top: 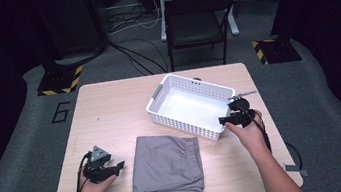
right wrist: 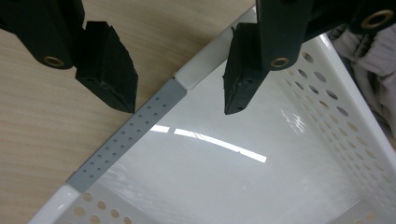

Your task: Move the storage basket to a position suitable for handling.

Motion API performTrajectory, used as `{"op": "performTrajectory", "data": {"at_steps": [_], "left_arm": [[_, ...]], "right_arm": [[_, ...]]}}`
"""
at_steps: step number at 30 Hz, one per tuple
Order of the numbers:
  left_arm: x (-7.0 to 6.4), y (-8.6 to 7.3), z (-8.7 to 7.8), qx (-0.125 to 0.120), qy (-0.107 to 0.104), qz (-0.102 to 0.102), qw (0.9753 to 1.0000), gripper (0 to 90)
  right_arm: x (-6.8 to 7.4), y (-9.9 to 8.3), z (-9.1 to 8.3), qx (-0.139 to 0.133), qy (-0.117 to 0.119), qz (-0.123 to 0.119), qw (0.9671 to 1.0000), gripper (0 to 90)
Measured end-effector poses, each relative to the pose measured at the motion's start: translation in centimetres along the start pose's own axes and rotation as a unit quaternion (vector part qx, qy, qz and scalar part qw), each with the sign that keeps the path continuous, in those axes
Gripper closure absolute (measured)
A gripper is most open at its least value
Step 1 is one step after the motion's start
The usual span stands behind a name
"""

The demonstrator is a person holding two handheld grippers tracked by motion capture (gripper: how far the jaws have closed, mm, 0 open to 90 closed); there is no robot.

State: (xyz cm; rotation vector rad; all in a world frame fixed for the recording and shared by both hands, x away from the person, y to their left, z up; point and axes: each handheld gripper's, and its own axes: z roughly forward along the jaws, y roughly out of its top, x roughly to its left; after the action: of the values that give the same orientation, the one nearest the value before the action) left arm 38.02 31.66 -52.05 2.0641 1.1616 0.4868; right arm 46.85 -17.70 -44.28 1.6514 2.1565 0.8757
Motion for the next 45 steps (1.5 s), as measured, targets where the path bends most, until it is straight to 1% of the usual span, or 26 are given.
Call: {"op": "performTrajectory", "data": {"at_steps": [2, 6, 7, 8, 10, 12, 13, 14, 15, 16, 17, 19, 21, 22, 23, 24, 25, 26, 27, 28, 30, 32, 37, 38, 40, 45], "left_arm": [[0.1, -0.3, -0.4, -0.005, 0.003, -0.004, 1.0000, 34.5], [0.2, -0.8, -1.2, -0.001, 0.002, -0.009, 1.0000, 35.0], [0.2, -0.9, -1.3, -0.001, 0.004, -0.009, 1.0000, 35.1], [0.2, -1.0, -1.4, 0.000, 0.007, -0.009, 0.9999, 35.2], [0.2, -1.3, -1.7, 0.002, 0.012, -0.007, 0.9999, 35.3], [0.1, -1.4, -1.7, -0.001, 0.014, -0.008, 0.9999, 35.3], [0.1, -1.5, -1.9, 0.001, 0.014, -0.011, 0.9998, 35.3], [0.1, -1.6, -1.9, -0.003, 0.017, -0.012, 0.9998, 35.3], [0.1, -1.6, -1.9, -0.003, 0.017, -0.012, 0.9998, 35.3], [0.0, -1.6, -1.9, -0.003, 0.018, -0.011, 0.9998, 35.3], [0.0, -1.6, -1.9, -0.003, 0.018, -0.011, 0.9998, 35.3], [0.1, -1.6, -1.9, -0.002, 0.018, -0.008, 0.9998, 35.3], [0.1, -1.6, -1.9, -0.003, 0.018, -0.007, 0.9998, 35.3], [0.1, -1.4, -2.1, 0.001, 0.013, -0.007, 0.9999, 35.3], [0.1, -1.4, -2.1, -0.001, 0.014, -0.005, 0.9999, 35.3], [0.1, -1.4, -2.1, -0.001, 0.014, -0.005, 0.9999, 35.3], [0.1, -1.4, -2.1, 0.002, 0.012, -0.003, 0.9999, 35.3], [0.1, -1.3, -2.1, 0.002, 0.011, -0.004, 0.9999, 35.3], [0.1, -1.3, -2.1, 0.002, 0.011, -0.004, 0.9999, 35.3], [0.1, -1.3, -2.0, 0.001, 0.012, -0.006, 0.9999, 35.3], [0.1, -1.3, -2.0, 0.000, 0.011, -0.006, 0.9999, 35.3], [0.2, -1.4, -2.0, -0.001, 0.014, -0.006, 0.9999, 35.3], [0.1, -1.5, -1.9, -0.002, 0.017, -0.008, 0.9998, 35.3], [0.1, -1.6, -1.9, -0.001, 0.015, -0.008, 0.9999, 35.3], [0.1, -1.6, -1.9, -0.001, 0.015, -0.008, 0.9999, 35.3], [0.1, -1.5, -1.9, 0.007, 0.010, -0.007, 0.9999, 35.3]], "right_arm": [[0.1, 0.3, 0.2, -0.001, 0.002, 0.006, 1.0000, 48.6], [0.4, 0.9, 0.8, -0.013, 0.001, -0.009, 0.9999, 53.2], [0.4, 1.1, 1.0, -0.021, 0.000, -0.020, 0.9996, 55.3], [0.6, 1.3, 1.1, -0.027, 0.000, -0.022, 0.9994, 58.7], [1.0, 1.7, 1.0, -0.054, -0.004, -0.037, 0.9978, 72.1], [1.2, 1.9, 1.0, -0.057, -0.003, -0.041, 0.9975, 74.4], [1.6, 2.3, 1.3, -0.068, 0.003, -0.047, 0.9966, 73.2], [1.8, 2.5, 1.4, -0.071, 0.005, -0.052, 0.9961, 68.5], [1.8, 2.5, 1.4, -0.071, 0.005, -0.052, 0.9961, 68.5], [2.4, 2.5, 1.5, -0.068, 0.006, -0.058, 0.9960, 60.1], [2.4, 2.5, 1.5, -0.068, 0.006, -0.058, 0.9960, 60.1], [2.8, 2.4, 1.5, -0.061, -0.014, -0.065, 0.9959, 51.7], [2.8, 2.2, 1.5, -0.052, -0.018, -0.060, 0.9967, 49.2], [2.5, 1.9, 1.5, -0.030, -0.018, -0.057, 0.9977, 43.7], [2.5, 1.8, 1.5, -0.019, -0.017, -0.053, 0.9983, 42.3], [2.5, 1.8, 1.5, -0.019, -0.017, -0.053, 0.9983, 42.3], [2.5, 1.4, 1.4, 0.005, -0.009, -0.042, 0.9991, 42.3], [2.5, 1.3, 1.5, 0.007, 0.004, -0.040, 0.9992, 43.9], [2.5, 1.3, 1.5, 0.007, 0.004, -0.040, 0.9992, 43.9], [2.7, 1.3, 1.6, 0.021, 0.026, -0.046, 0.9984, 46.8], [3.1, 1.3, 1.8, 0.026, 0.015, -0.051, 0.9983, 50.5], [3.2, 1.4, 2.2, 0.027, 0.013, -0.053, 0.9981, 51.2], [3.2, 1.6, 2.6, 0.015, 0.015, -0.057, 0.9982, 53.6], [3.3, 1.8, 3.0, 0.005, 0.015, -0.065, 0.9978, 55.6], [3.4, 1.9, 3.3, -0.001, 0.013, -0.071, 0.9974, 57.9], [3.6, 2.0, 3.7, -0.015, 0.011, -0.087, 0.9960, 58.8]]}}
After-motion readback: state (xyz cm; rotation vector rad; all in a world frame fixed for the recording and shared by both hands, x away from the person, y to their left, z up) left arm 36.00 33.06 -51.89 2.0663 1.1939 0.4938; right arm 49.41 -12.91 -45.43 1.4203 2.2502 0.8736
